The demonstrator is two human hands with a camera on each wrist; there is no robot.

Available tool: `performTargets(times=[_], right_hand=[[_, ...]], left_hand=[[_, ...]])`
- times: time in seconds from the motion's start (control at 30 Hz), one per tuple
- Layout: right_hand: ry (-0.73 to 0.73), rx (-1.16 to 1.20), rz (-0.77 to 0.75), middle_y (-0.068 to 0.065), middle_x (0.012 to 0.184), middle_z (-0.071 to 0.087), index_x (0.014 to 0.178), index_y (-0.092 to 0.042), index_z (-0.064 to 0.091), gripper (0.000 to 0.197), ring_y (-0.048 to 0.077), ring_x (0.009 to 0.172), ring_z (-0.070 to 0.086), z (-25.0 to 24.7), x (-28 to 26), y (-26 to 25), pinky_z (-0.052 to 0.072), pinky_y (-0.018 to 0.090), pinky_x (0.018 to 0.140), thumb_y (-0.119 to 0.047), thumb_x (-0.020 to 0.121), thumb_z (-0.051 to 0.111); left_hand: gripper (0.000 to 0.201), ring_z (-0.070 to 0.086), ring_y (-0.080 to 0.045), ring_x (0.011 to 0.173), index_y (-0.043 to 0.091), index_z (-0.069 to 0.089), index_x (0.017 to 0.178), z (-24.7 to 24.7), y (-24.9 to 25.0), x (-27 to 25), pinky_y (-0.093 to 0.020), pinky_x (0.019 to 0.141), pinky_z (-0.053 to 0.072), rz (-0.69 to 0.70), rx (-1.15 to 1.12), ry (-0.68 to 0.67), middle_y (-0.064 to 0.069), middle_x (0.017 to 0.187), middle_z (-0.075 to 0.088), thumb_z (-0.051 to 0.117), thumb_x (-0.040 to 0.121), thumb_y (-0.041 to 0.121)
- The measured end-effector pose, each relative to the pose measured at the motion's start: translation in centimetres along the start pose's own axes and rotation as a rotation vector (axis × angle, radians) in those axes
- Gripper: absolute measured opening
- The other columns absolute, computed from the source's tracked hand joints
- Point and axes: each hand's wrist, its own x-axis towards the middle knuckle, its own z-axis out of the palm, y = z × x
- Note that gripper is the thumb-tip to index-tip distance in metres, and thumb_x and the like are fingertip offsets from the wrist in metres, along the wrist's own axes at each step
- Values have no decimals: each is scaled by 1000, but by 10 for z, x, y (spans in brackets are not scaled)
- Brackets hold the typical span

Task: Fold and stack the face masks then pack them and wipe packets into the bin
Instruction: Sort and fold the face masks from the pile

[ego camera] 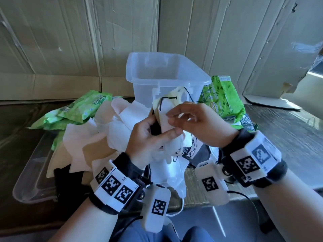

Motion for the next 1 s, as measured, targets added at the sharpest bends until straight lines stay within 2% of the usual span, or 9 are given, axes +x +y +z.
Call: performTargets(times=[0.1, 0.2, 0.33, 0.43, 0.57, 0.7, 0.83, 0.9, 1.0], right_hand=[[-60, 40, -30, 2, 94, 58, 99, -22, 65, 27, 21, 77, 58, 0, -3, 3, 50, 28, 76, -11, 76, 73], [-130, 69, -48, 8, 103, 53, 95, -33, 58, 40, 21, 81, 57, 2, -8, 2, 51, 29, 79, -10, 69, 79], [73, 164, -26, 4, 108, 50, 89, -36, 49, 38, 18, 71, 58, 8, -5, 7, 52, 31, 73, -16, 72, 76], [168, 133, -3, 2, 105, 47, 93, -39, 48, 34, 22, 70, 56, 9, 0, 12, 52, 42, 80, -15, 80, 67], [185, 54, -19, -2, 97, 47, 99, -36, 53, 29, 17, 67, 56, 12, 2, 10, 48, 28, 78, -17, 81, 67], [297, -7, -32, -2, 88, 49, 85, -32, 56, 27, 12, 66, 49, 13, 4, 8, 42, 21, 72, -19, 72, 76], [354, -5, -7, -5, 74, 54, 61, -34, 54, 32, 11, 56, 51, 11, 7, 10, 43, 23, 63, -16, 65, 81], [358, 18, 0, -11, 67, 55, 56, -31, 54, 34, 6, 53, 52, 11, 7, 12, 41, 19, 58, -13, 64, 81], [330, 58, 22, -13, 58, 60, 54, -27, 52, 35, 5, 53, 57, 12, 7, 17, 45, 22, 57, -10, 67, 79]], left_hand=[[24, 68, -10, 90, 11, 70, 92, -4, 0, -1, -19, 78, 51, 67, 41, 23, 1, 91, 74, 72, 70, 22], [12, 67, -3, 81, 15, 70, 81, -4, 1, -2, -15, 76, 50, 91, 83, 78, 8, 78, 73, 61, 86, 22], [36, 66, -6, 76, 25, 69, 63, -8, -5, 0, -18, 75, 50, 94, 116, 119, 9, 70, 71, 54, 92, 9], [24, 61, -7, 70, 21, 69, 70, -10, -7, 1, -21, 71, 48, 85, 151, 162, 7, 68, 67, 60, 88, 10], [9, 65, -18, 82, 15, 70, 88, -11, -5, -1, -36, 80, 51, 67, 137, 148, -3, 84, 72, 64, 84, 12], [46, 63, -13, 105, 18, 53, 124, -11, -3, -1, -28, 88, 50, 106, 99, 105, 0, 116, 66, 60, 84, -4], [64, 56, -20, 118, 46, 43, 125, -15, -7, 1, -42, 101, 44, 120, 119, 108, -7, 131, 56, 70, 77, 15], [54, 62, -9, 103, 35, 49, 121, -14, -6, 1, -31, 95, 48, 146, 157, 100, 2, 112, 67, 65, 81, 2], [38, 59, -1, 108, 22, 59, 112, -11, -5, 0, -17, 93, 43, 155, 199, 63, 12, 109, 68, 60, 84, -4]])
